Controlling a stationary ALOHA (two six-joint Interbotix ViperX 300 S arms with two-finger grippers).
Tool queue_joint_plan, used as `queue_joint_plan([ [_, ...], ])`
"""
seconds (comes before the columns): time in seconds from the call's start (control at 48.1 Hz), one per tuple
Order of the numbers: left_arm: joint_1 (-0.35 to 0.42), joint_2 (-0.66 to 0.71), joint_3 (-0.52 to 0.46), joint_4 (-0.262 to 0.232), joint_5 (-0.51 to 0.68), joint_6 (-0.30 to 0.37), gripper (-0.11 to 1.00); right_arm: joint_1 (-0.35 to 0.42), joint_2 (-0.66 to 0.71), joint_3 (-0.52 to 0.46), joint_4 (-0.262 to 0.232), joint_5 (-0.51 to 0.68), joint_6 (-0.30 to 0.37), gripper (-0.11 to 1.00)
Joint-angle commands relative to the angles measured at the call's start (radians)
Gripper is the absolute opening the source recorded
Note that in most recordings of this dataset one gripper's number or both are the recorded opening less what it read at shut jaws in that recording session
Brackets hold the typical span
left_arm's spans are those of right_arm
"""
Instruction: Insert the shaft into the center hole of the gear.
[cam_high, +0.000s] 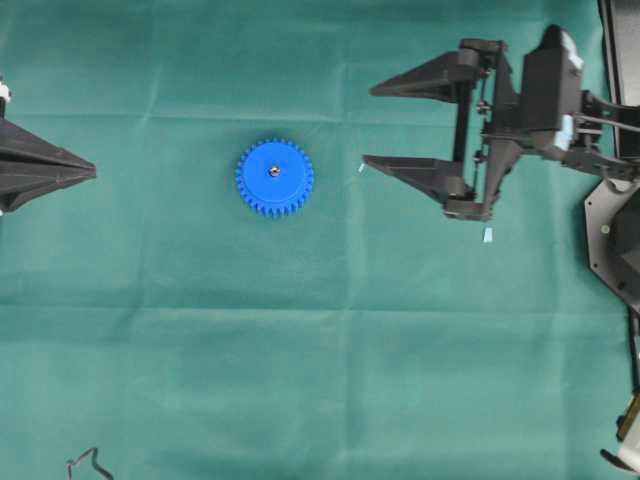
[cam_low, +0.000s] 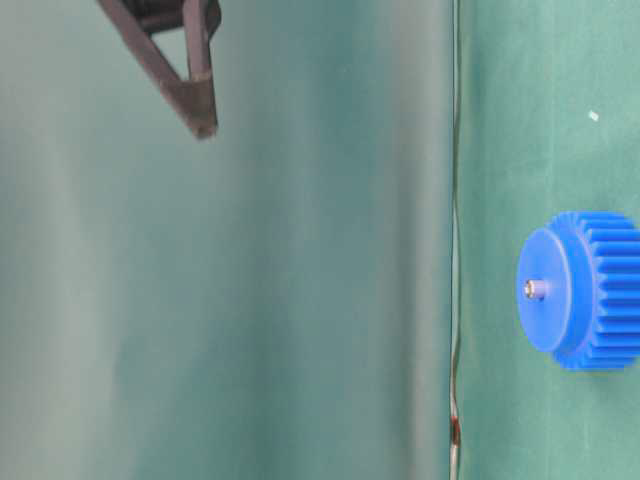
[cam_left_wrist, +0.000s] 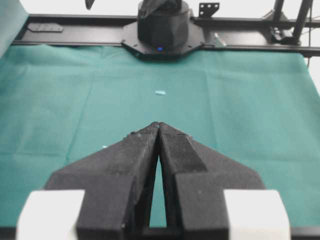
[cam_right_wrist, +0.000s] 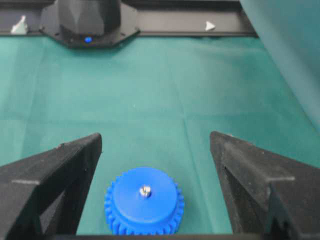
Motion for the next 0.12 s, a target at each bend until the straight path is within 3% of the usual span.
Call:
queue_joint_plan([
  [0.0,0.002,0.003,-0.023,0.003,-0.005,0.002,0.00,0.000,-0.038,0.009,0.002,0.025,0.002,0.89],
  [0.104,0.002,0.003,-0.023,0.003,-0.005,0.002,0.00,0.000,-0.055,0.031,0.005,0.038,0.005,0.89],
])
